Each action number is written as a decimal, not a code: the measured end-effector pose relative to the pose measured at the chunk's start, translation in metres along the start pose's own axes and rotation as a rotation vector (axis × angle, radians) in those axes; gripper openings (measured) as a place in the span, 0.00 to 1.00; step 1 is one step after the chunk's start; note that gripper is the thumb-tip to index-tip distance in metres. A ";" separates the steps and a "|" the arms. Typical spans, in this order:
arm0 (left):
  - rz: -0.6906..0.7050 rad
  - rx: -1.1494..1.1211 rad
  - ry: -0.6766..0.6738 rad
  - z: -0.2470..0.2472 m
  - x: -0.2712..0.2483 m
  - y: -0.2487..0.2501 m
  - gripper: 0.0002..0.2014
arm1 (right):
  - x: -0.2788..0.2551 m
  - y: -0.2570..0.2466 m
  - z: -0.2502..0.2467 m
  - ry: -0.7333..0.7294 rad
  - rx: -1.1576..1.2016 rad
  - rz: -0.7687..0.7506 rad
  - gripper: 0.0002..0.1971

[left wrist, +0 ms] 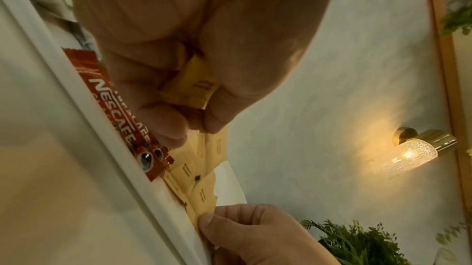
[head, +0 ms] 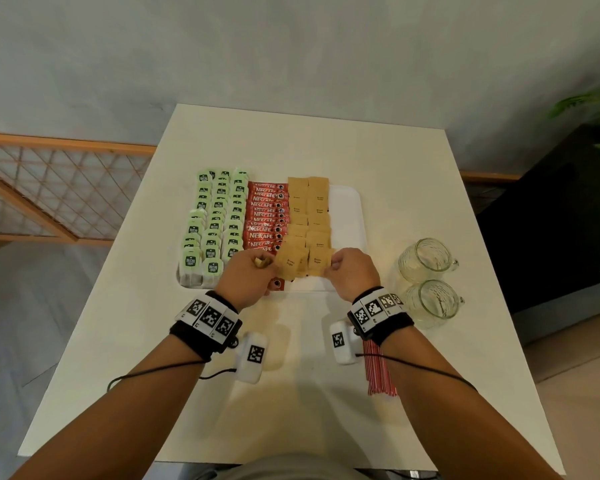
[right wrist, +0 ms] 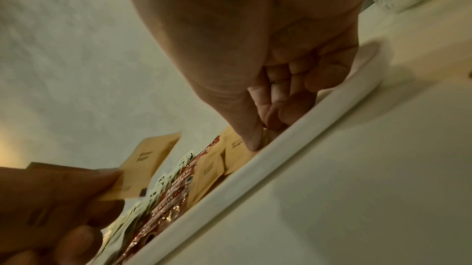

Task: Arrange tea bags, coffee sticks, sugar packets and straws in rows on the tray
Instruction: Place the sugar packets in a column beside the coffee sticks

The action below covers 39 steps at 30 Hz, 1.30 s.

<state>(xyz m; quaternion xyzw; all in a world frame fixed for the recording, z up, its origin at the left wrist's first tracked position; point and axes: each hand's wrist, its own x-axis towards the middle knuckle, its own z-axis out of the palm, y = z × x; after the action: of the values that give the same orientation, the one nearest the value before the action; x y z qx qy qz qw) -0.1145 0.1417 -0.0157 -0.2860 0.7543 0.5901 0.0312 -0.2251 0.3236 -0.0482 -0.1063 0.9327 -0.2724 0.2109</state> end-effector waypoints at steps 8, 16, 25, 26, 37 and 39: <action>-0.002 -0.054 0.001 -0.001 0.003 -0.004 0.03 | -0.006 -0.004 -0.005 0.082 0.093 -0.025 0.17; 0.003 -0.115 -0.067 0.006 0.002 0.002 0.01 | -0.017 -0.017 0.005 -0.109 0.393 -0.248 0.13; 0.087 0.227 0.057 -0.030 0.019 -0.013 0.05 | -0.007 -0.008 0.002 -0.082 0.181 -0.169 0.18; 0.102 0.291 0.066 -0.033 0.021 -0.015 0.04 | -0.008 -0.008 0.005 -0.096 0.159 -0.159 0.17; 0.203 0.759 -0.015 -0.024 0.038 -0.012 0.11 | -0.011 -0.019 0.018 -0.101 0.036 -0.065 0.26; 0.202 0.821 -0.027 -0.021 0.041 -0.013 0.10 | -0.012 -0.020 0.020 -0.096 0.053 -0.066 0.27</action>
<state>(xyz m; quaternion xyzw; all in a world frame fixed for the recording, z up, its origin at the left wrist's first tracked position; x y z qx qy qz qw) -0.1363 0.1050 -0.0369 -0.1667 0.9506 0.2444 0.0943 -0.2038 0.3015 -0.0489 -0.1444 0.9100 -0.2986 0.2489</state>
